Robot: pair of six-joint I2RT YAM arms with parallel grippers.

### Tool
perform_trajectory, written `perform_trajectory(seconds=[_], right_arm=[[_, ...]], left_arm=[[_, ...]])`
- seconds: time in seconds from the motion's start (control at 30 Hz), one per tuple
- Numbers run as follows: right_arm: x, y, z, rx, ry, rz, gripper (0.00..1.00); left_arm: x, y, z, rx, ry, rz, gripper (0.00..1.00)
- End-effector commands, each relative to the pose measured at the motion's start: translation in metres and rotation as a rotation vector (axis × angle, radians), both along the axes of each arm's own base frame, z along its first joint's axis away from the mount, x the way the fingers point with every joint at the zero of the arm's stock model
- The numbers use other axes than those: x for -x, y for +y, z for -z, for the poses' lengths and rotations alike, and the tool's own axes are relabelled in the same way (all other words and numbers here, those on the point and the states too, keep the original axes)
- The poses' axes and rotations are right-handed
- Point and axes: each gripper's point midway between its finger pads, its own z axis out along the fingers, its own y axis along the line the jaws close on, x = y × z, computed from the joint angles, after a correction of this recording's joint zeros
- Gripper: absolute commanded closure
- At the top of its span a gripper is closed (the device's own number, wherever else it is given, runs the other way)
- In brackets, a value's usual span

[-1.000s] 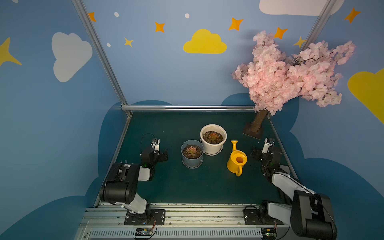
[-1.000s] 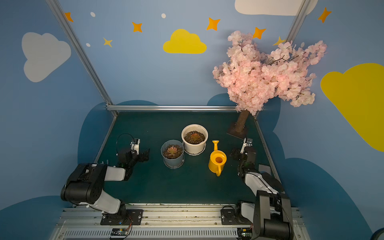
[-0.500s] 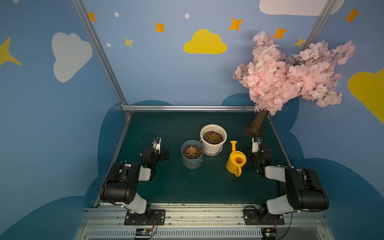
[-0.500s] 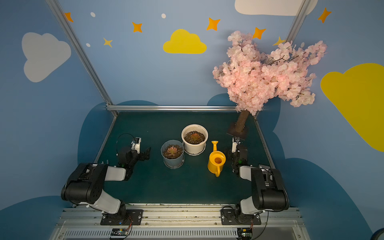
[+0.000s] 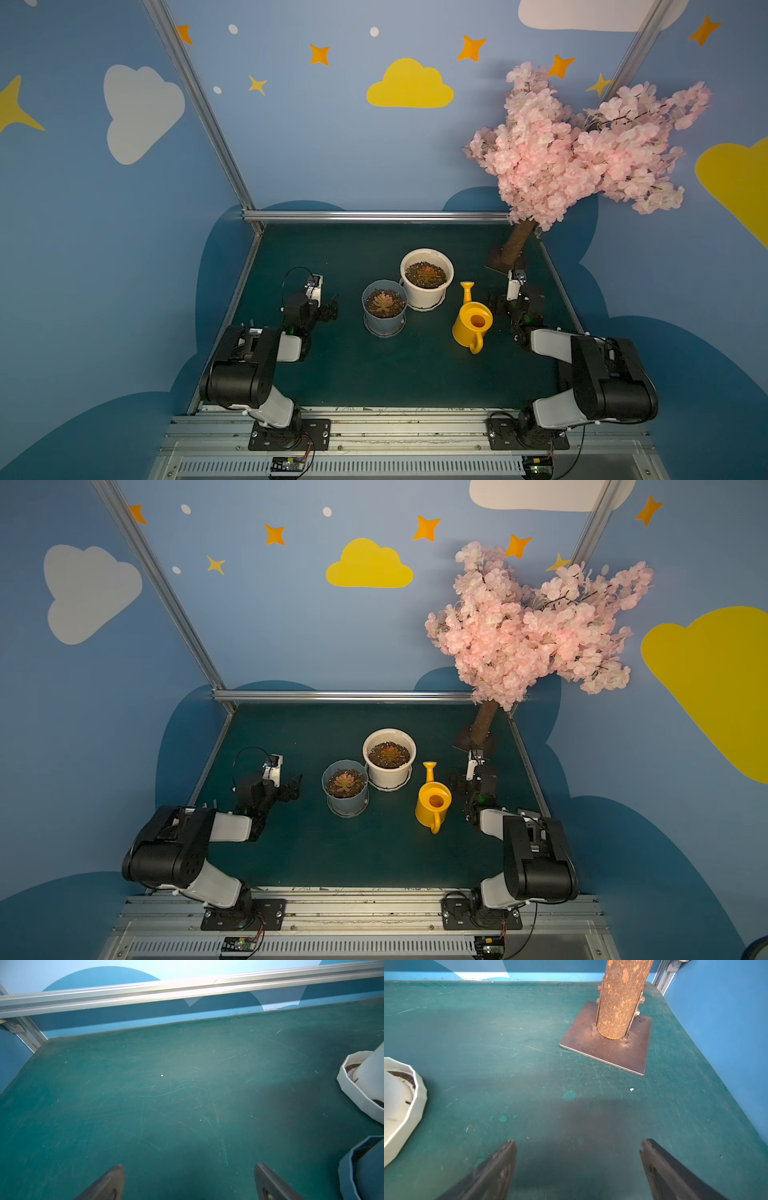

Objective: Water the succulent around the soil edge
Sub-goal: Reset both arms

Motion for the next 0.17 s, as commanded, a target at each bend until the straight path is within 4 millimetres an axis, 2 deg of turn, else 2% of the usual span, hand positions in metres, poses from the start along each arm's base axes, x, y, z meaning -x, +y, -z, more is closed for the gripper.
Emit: perform_trajectory(seconds=[0.0,0.13], right_arm=[[-0.0025,-0.0011,-0.0042,0.006,-0.002,0.012,0.02],[-0.0017,-0.0015,-0.0049,0.009,-0.006,0.016,0.02]], left_arm=[[-0.0056,-0.0031,-0.0124,0.000,-0.043,0.014,0.00],[-0.0052,-0.0033,-0.0120,-0.002,-0.042,0.015,0.00]])
